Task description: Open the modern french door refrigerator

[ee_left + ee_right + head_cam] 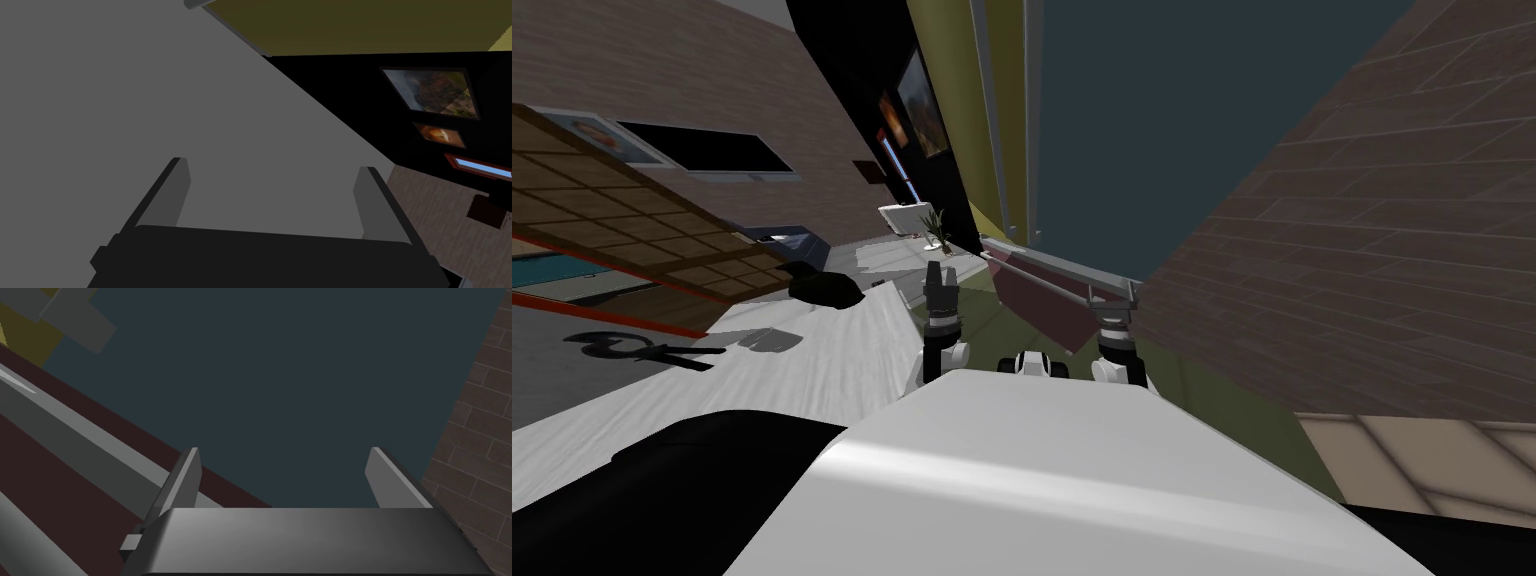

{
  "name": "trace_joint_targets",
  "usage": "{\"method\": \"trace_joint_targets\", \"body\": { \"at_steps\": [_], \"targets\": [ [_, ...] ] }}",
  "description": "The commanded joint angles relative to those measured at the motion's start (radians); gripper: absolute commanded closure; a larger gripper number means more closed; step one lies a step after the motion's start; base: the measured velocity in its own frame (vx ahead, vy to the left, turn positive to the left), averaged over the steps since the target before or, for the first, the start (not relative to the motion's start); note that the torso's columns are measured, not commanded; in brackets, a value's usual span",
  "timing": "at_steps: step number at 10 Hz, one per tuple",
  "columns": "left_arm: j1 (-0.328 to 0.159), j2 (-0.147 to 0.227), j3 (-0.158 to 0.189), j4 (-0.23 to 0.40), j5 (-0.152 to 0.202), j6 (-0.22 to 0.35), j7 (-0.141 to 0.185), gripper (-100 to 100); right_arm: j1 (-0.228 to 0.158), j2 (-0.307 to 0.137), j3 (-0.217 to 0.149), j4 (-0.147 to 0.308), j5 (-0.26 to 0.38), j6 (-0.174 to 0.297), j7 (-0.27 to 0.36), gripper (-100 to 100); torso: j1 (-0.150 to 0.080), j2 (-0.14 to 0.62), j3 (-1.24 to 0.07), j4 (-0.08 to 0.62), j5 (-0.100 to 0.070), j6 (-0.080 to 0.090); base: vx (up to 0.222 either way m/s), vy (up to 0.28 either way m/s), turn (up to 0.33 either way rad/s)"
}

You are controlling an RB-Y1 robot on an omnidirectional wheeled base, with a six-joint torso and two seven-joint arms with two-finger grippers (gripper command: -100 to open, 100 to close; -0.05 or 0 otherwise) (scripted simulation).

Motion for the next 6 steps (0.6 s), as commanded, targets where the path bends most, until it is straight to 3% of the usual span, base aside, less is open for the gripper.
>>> {"method": "trace_joint_targets", "body": {
  "at_steps": [1,5,6],
  "targets": [
    [0.0,0.0,0.0,0.0,0.0,0.0,0.0,0,-0.009,-0.003,0.019,0.024,-0.024,-0.014,-0.079,-100,-0.001,0.0,0.0,0.0,0.0,0.0,0.013,-0.008,-0.072],
    [0.0,0.0,0.0,0.0,0.0,0.0,0.0,0,-0.019,-0.006,0.037,0.049,-0.048,-0.027,-0.186,-100,0.0,-0.001,0.0,0.0,0.0,0.0,0.012,-0.006,-0.044],
    [0.0,0.0,0.0,0.0,0.0,0.0,0.0,0,-0.028,-0.007,0.055,0.075,-0.072,-0.041,-0.217,-100,0.0,0.0,0.0,0.0,0.0,0.0,0.014,-0.009,-0.147]
  ]
}}
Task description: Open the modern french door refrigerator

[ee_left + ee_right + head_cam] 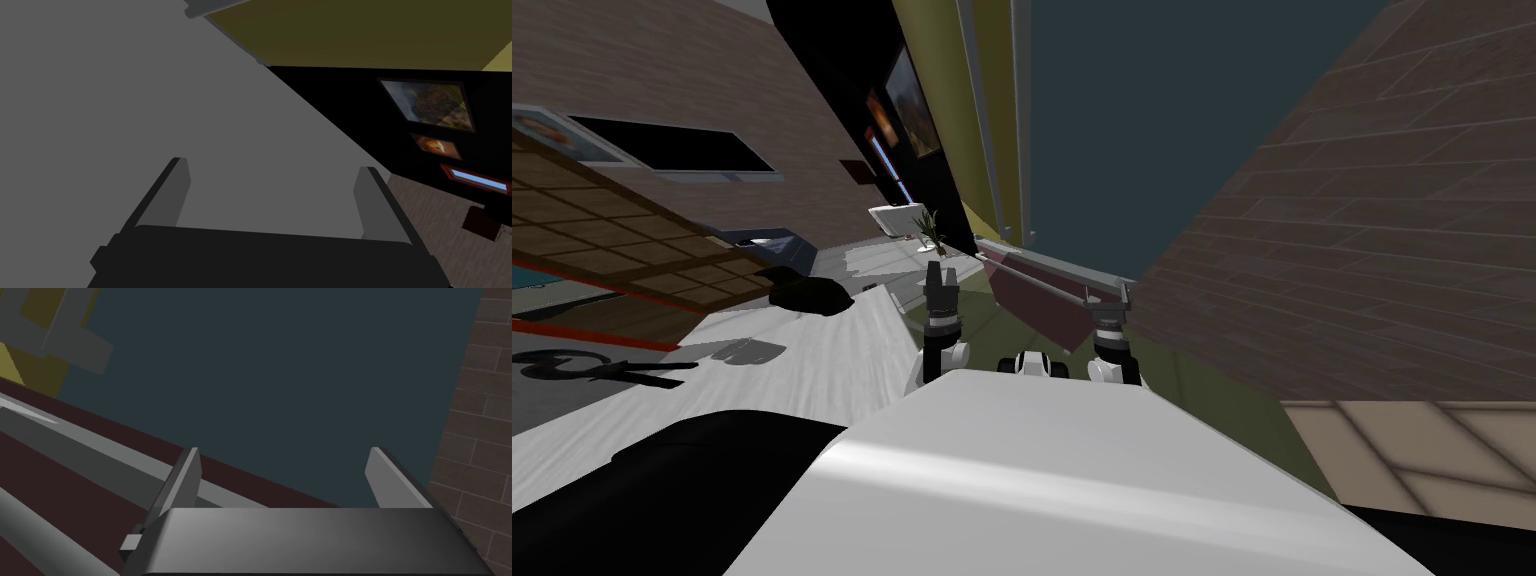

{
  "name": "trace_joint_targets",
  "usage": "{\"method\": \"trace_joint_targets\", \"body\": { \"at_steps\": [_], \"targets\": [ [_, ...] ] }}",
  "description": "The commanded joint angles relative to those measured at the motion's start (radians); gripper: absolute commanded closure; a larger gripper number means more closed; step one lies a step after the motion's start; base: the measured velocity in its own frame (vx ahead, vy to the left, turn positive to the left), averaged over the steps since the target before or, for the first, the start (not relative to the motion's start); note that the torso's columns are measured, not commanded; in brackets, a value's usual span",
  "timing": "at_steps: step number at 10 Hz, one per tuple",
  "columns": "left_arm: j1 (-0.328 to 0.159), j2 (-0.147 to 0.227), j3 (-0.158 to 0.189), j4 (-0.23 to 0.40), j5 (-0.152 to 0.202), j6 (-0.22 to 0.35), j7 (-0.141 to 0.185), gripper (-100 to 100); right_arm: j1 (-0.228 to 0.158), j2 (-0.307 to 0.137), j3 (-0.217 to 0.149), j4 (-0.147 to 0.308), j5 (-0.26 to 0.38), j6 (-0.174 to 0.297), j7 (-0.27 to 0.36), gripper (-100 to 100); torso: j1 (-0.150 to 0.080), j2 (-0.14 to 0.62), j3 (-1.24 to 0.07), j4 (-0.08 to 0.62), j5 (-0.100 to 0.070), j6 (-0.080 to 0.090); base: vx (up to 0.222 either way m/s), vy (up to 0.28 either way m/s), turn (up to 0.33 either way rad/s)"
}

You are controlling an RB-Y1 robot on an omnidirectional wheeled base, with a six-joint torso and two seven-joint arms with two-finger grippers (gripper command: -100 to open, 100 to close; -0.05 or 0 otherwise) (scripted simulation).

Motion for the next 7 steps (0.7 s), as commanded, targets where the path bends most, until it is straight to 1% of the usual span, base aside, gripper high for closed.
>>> {"method": "trace_joint_targets", "body": {
  "at_steps": [1,2,3,5,6,7],
  "targets": [
    [0.0,0.0,0.0,0.0,0.0,0.0,0.0,0,-0.011,-0.002,0.019,0.028,-0.025,-0.015,-0.078,-100,-0.001,0.0,0.0,0.0,0.0,0.001,0.015,-0.006,-0.058],
    [0.0,0.0,0.0,0.0,0.0,0.0,0.0,0,-0.011,-0.002,0.019,0.028,-0.025,-0.015,-0.106,-100,0.0,0.0,0.0,0.0,0.0,0.0,0.009,-0.003,0.03],
    [0.0,0.0,0.0,0.0,0.0,0.0,0.0,0,-0.021,-0.002,0.038,0.055,-0.049,-0.029,-0.135,-100,0.0,0.0,0.0,0.0,0.0,0.0,0.015,-0.009,-0.112],
    [0.0,0.0,0.0,0.0,0.0,0.0,0.0,0,-0.021,-0.002,0.038,0.055,-0.049,-0.029,-0.192,-100,0.0,0.0,0.0,0.0,0.0,0.0,0.013,-0.004,-0.033],
    [0.0,0.0,0.0,0.0,0.0,0.0,0.0,0,-0.032,-0.003,0.057,0.083,-0.074,-0.042,-0.222,-100,0.0,0.0,0.0,0.0,0.0,0.0,0.015,-0.01,-0.121],
    [0.0,0.0,0.0,0.0,0.0,0.0,0.0,0,-0.032,-0.003,0.057,0.083,-0.074,-0.042,-0.25,-100,-0.001,0.0,0.0,0.0,0.0,0.0,0.016,-0.007,-0.067]
  ]
}}
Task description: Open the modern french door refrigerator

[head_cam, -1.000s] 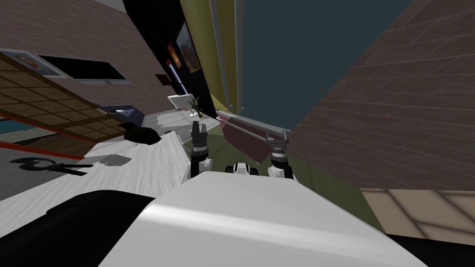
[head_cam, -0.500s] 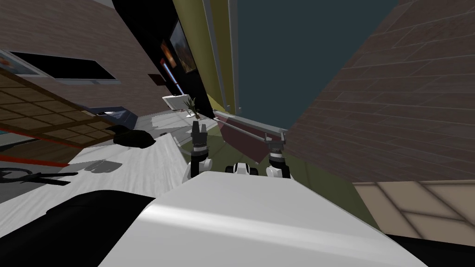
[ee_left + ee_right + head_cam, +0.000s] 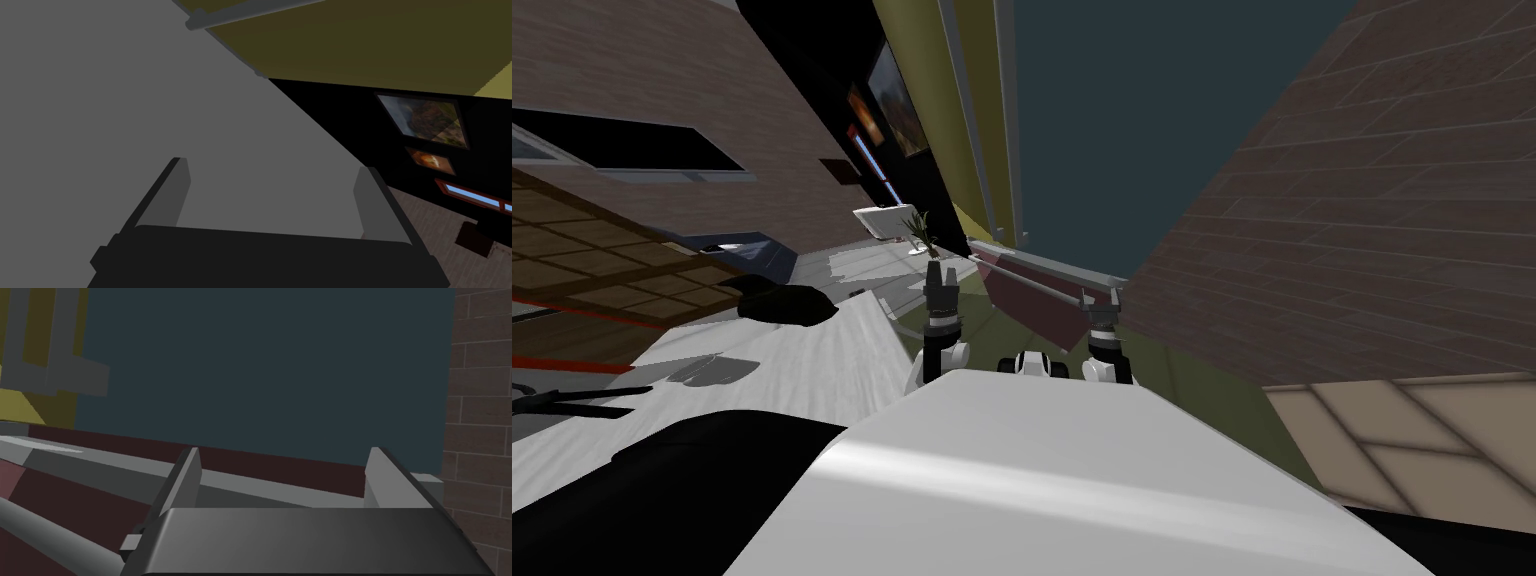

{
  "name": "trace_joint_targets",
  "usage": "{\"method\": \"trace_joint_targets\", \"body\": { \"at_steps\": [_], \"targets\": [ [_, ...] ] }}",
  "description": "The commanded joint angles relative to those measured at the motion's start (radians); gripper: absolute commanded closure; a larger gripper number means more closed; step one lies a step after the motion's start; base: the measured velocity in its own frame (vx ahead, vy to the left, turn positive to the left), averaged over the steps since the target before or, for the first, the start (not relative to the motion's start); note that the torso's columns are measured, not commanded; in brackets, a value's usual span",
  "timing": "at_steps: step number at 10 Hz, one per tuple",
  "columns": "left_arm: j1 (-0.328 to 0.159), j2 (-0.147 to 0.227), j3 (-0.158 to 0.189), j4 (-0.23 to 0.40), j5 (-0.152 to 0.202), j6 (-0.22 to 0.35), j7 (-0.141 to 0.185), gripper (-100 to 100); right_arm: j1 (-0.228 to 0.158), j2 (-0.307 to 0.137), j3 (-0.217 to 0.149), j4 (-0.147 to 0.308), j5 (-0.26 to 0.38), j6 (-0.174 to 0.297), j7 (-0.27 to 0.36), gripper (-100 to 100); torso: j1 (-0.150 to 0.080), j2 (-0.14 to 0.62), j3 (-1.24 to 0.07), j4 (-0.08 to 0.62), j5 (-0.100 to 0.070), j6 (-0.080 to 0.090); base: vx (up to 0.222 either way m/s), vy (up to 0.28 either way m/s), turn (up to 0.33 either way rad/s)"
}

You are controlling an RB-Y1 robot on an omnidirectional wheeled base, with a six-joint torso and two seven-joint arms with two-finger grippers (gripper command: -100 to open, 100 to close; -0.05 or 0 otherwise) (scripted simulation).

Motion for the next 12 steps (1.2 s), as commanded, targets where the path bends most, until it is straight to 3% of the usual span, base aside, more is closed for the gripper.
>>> {"method": "trace_joint_targets", "body": {
  "at_steps": [1,2,4,5,7,8,10,11,12],
  "targets": [
    [0.0,0.0,0.0,0.0,0.0,0.0,0.0,0,-0.003,-0.001,0.009,0.012,-0.012,-0.008,-0.079,-100,0.0,0.0,0.0,0.0,0.0,0.0,0.009,-0.003,0.01],
    [0.0,0.0,0.0,0.0,0.0,0.0,0.0,0,-0.014,-0.001,0.028,0.041,-0.036,-0.021,-0.108,-100,0.001,0.0,0.0,0.0,0.0,-0.001,0.018,-0.005,-0.12],
    [0.0,0.0,0.0,0.0,0.0,0.0,0.0,0,-0.014,-0.001,0.028,0.041,-0.036,-0.021,-0.165,-100,0.0,0.0,0.0,0.0,0.0,0.0,0.013,-0.004,-0.029],
    [0.0,0.0,0.0,0.0,0.0,0.0,0.0,0,-0.025,0.0,0.047,0.07,-0.061,-0.035,-0.193,-100,0.0,0.0,0.0,0.0,0.0,-0.001,0.016,-0.008,-0.108],
    [0.0,0.0,0.0,0.0,0.0,0.0,0.0,0,-0.025,0.0,0.047,0.07,-0.061,-0.035,-0.251,-100,0.0,0.0,0.0,0.0,0.0,0.0,0.013,-0.005,-0.038],
    [0.0,0.0,0.0,0.0,0.0,0.0,0.0,0,-0.036,0.001,0.066,0.101,-0.086,-0.048,-0.279,-100,0.0,0.0,0.0,0.0,0.0,0.0,0.019,-0.007,-0.113],
    [0.0,0.0,0.0,0.0,0.0,0.0,0.0,0,-0.036,0.001,0.066,0.101,-0.086,-0.048,-0.336,-100,0.0,0.0,0.0,0.0,0.0,0.0,0.013,-0.005,-0.031],
    [0.0,0.0,0.0,0.0,0.0,0.0,0.0,0,-0.047,0.002,0.085,0.132,-0.11,-0.061,-0.365,-100,0.001,0.001,0.0,0.0,0.0,0.0,0.017,-0.009,-0.103],
    [0.0,0.0,0.0,0.0,0.0,0.0,0.0,0,-0.047,0.002,0.085,0.132,-0.11,-0.061,-0.394,-100,0.0,0.0,0.0,0.0,0.0,0.0,0.018,-0.007,-0.083]
  ]
}}
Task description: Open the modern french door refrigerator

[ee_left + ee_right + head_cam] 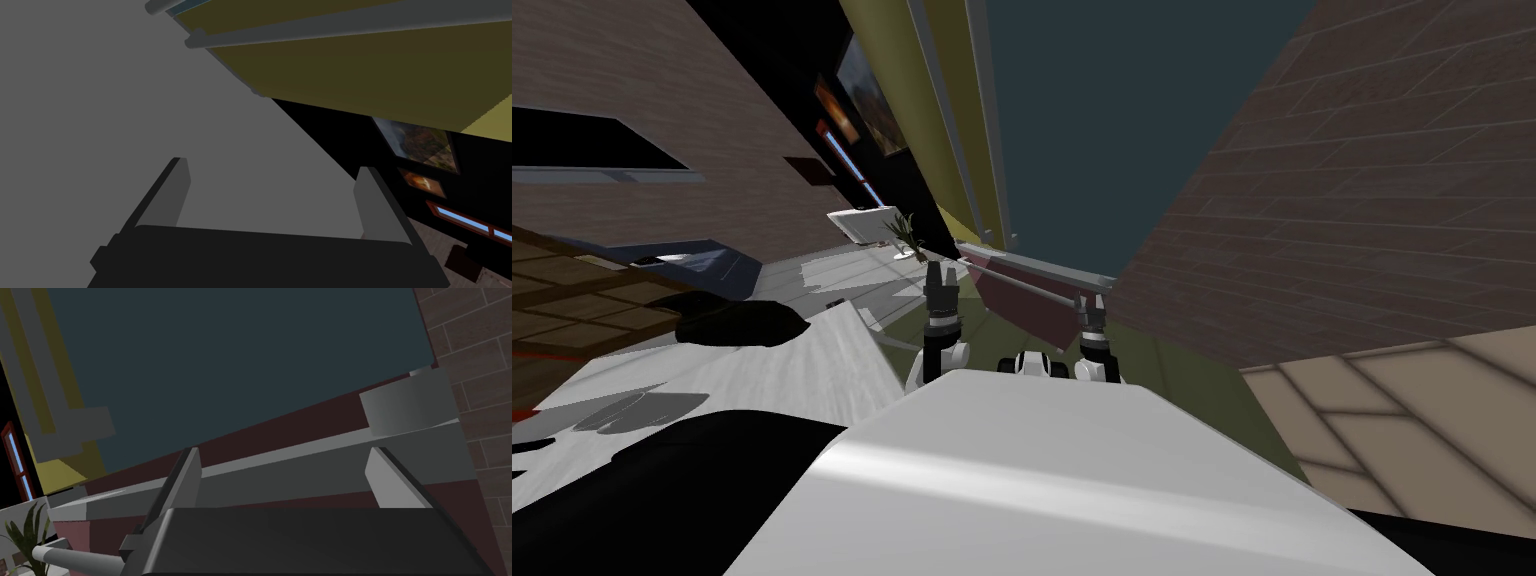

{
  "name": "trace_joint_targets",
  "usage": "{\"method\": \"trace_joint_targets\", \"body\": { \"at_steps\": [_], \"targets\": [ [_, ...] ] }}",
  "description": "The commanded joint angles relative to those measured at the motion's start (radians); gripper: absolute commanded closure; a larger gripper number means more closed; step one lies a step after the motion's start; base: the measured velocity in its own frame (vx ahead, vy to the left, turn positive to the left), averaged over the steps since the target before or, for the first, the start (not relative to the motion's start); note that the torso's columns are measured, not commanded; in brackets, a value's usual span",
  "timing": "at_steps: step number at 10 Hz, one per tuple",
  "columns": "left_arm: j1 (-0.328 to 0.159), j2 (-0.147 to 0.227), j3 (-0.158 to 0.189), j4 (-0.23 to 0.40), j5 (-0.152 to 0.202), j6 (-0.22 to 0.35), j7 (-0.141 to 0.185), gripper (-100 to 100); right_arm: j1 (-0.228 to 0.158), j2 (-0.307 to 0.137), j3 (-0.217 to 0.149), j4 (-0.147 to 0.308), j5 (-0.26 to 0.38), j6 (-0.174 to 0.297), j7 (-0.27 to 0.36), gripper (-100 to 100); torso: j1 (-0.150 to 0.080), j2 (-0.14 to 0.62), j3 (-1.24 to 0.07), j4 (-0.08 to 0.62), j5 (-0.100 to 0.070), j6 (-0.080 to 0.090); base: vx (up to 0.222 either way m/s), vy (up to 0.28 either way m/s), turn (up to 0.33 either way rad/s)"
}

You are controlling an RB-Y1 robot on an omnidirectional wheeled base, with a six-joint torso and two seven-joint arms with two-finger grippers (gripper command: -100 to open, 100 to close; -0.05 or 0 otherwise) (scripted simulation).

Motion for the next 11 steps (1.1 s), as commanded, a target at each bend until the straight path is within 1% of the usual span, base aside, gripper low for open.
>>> {"method": "trace_joint_targets", "body": {
  "at_steps": [1,2,4,5,7,8,10,11],
  "targets": [
    [0.0,0.0,0.0,0.0,0.0,0.0,0.0,0,-0.004,0.001,0.01,0.015,-0.011,-0.008,-0.079,-100,0.0,0.0,0.0,0.0,0.0,0.0,0.008,-0.002,0.001],
    [0.0,0.0,0.0,0.0,0.0,0.0,0.0,0,-0.015,0.003,0.029,0.047,-0.036,-0.02,-0.107,-100,0.001,0.0,0.0,0.0,0.0,0.0,0.018,-0.006,-0.109],
    [0.0,0.0,0.0,0.0,0.0,0.0,0.0,0,-0.015,0.003,0.029,0.047,-0.036,-0.02,-0.163,-100,0.0,0.0,0.0,0.0,0.0,0.0,0.013,-0.002,-0.033],
    [0.0,0.0,0.0,0.0,0.0,0.0,0.0,0,-0.027,0.004,0.048,0.079,-0.06,-0.033,-0.193,-100,0.0,0.0,0.0,0.0,0.0,0.0,0.014,-0.006,-0.127],
    [0.0,0.0,0.0,0.0,0.0,0.0,0.0,0,-0.027,0.004,0.048,0.079,-0.06,-0.033,-0.246,-100,0.0,0.0,0.0,0.0,0.0,0.0,0.012,-0.003,-0.023],
    [0.0,0.0,0.0,0.0,0.0,0.0,0.0,0,-0.038,0.006,0.066,0.112,-0.084,-0.045,-0.274,-100,0.0,0.0,0.0,0.0,0.0,0.0,0.018,-0.004,-0.111],
    [0.0,0.0,0.0,0.0,0.0,0.0,0.0,0,-0.038,0.006,0.066,0.112,-0.084,-0.045,-0.326,-100,0.0,0.0,0.0,0.0,0.0,0.0,0.013,-0.004,-0.031],
    [0.0,0.0,0.0,0.0,0.0,0.0,0.0,0,-0.049,0.009,0.084,0.145,-0.107,-0.057,-0.357,-100,0.0,0.001,0.0,0.0,0.0,0.0,0.015,-0.01,-0.122]
  ]
}}
